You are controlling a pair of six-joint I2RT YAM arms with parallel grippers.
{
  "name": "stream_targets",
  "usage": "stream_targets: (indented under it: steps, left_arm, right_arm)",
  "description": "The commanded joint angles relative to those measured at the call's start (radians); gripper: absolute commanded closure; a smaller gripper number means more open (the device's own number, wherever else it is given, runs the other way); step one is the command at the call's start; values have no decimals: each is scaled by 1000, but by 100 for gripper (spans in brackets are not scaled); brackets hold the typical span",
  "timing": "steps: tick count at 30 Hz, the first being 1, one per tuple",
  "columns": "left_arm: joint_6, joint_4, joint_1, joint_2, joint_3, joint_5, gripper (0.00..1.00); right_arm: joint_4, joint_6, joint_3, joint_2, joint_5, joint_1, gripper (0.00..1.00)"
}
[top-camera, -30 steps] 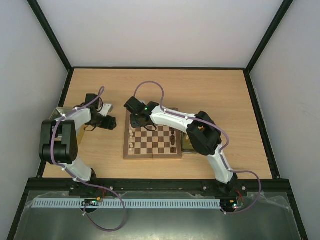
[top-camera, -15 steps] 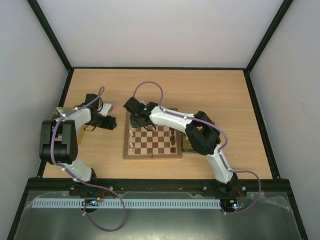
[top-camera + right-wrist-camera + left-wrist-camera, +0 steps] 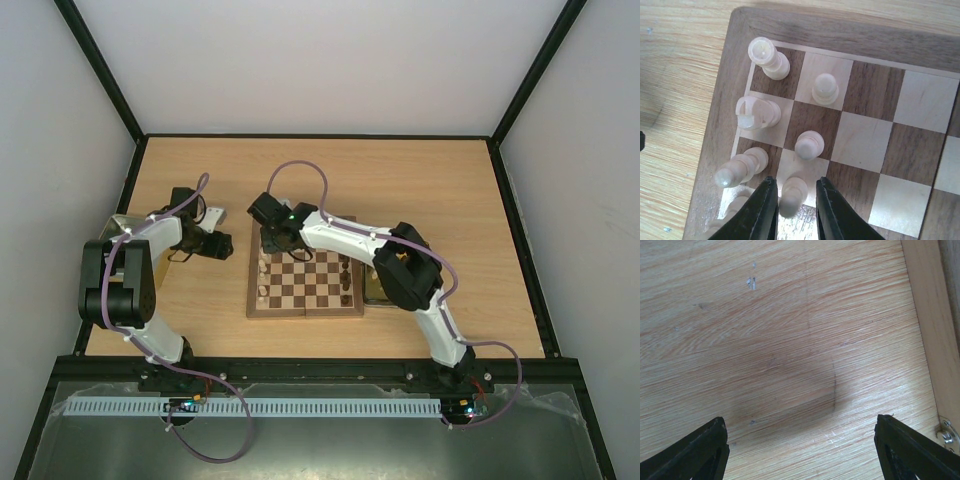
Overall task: Set up the chess pieces on the board
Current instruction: Place the chess piece on the chessboard, then pick up the chess piece from the storage box.
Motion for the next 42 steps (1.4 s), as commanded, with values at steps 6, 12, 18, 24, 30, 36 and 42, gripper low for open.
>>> stream_targets:
  steps: [6, 12, 18, 24, 30, 36, 42]
  left_arm:
    - [6, -5, 3, 0, -13, -6, 20]
    - [4, -8, 3, -8, -14, -14, 20]
    - [0, -11, 3, -12, -10, -15, 20]
    - [-1, -12, 2, -6, -9, -18, 20]
    - [-2, -19, 1, 9, -1, -18, 20]
    - [-5, -24, -2, 10, 4, -23, 20]
    - [-5, -22, -7, 17, 7, -29, 20]
  right_arm:
    - [39, 15, -30, -129, 6, -11, 79]
    - [25, 43, -128, -238, 87, -31, 80]
    - [-8, 67, -400, -458, 144, -126, 79]
    - [12, 80, -698, -670, 106, -272, 79]
    - [21, 56, -827, -724, 32, -353, 79]
    - [39, 48, -861, -716, -26, -364, 79]
    - [72, 49, -887, -692, -75, -364, 79]
